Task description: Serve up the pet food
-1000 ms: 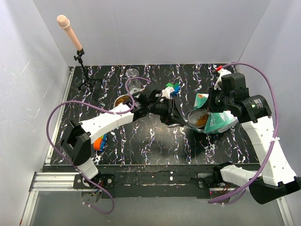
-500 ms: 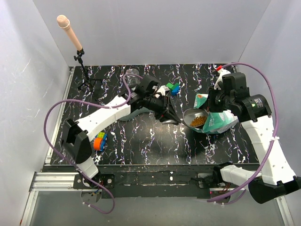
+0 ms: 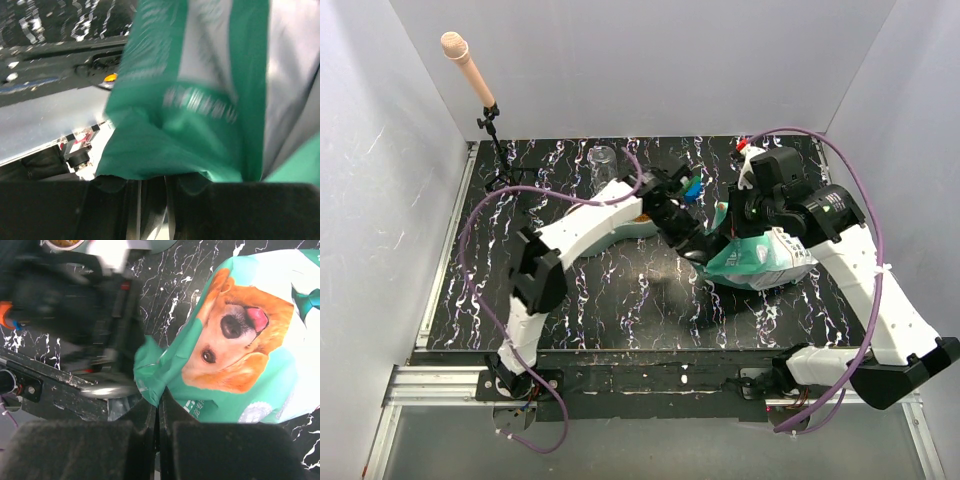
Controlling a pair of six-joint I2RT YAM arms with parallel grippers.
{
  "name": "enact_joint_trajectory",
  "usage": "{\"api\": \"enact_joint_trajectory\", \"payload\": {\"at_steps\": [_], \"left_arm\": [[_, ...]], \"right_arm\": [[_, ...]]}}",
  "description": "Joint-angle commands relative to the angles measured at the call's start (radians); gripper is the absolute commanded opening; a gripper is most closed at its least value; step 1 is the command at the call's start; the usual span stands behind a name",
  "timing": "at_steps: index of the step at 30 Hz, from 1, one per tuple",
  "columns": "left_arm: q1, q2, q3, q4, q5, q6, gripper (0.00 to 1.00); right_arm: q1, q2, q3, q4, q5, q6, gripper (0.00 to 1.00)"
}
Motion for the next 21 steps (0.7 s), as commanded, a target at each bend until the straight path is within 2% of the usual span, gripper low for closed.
{"api": "enact_joint_trajectory", "payload": {"at_steps": [1,4,7,9,13,16,18,21], "left_arm": [[-0.067,0.283,0.146,0.027,-0.116,-0.046,0.0],[-0.099,0.438,0.2,0.077,-0.085,0.003,0.0],[-0.092,0.403,0.185,0.175,-0.148,0.071,0.0],[-0.084,0.313,0.066,0.41,-0.107,0.083,0.0],[-0.064,0.118,-0.235,0.981,0.002,-0.001,0.0],[-0.044,0.04,-0.362,1.19,0.08,-0.076,0.0],[-0.033,-0.002,-0.427,1.246,0.112,-0.133,0.0],[-0.019,-0.075,-0.551,1.424,0.145,-0.234,0.0]], "right_arm": [[0.003,-0.091,0.077,0.129,-0.068,0.041,0.01],[-0.039,-0.114,0.028,0.12,-0.091,0.024,0.01],[-0.077,-0.144,-0.006,0.119,-0.08,0.01,0.01],[-0.114,-0.166,-0.035,0.121,-0.091,0.007,0.01],[-0.19,-0.203,-0.098,0.126,-0.101,-0.003,0.01],[-0.227,-0.216,-0.121,0.123,-0.082,-0.014,0.01],[-0.235,-0.217,-0.129,0.118,-0.066,-0.026,0.01],[-0.244,-0.217,-0.136,0.119,-0.043,-0.039,0.01]]}}
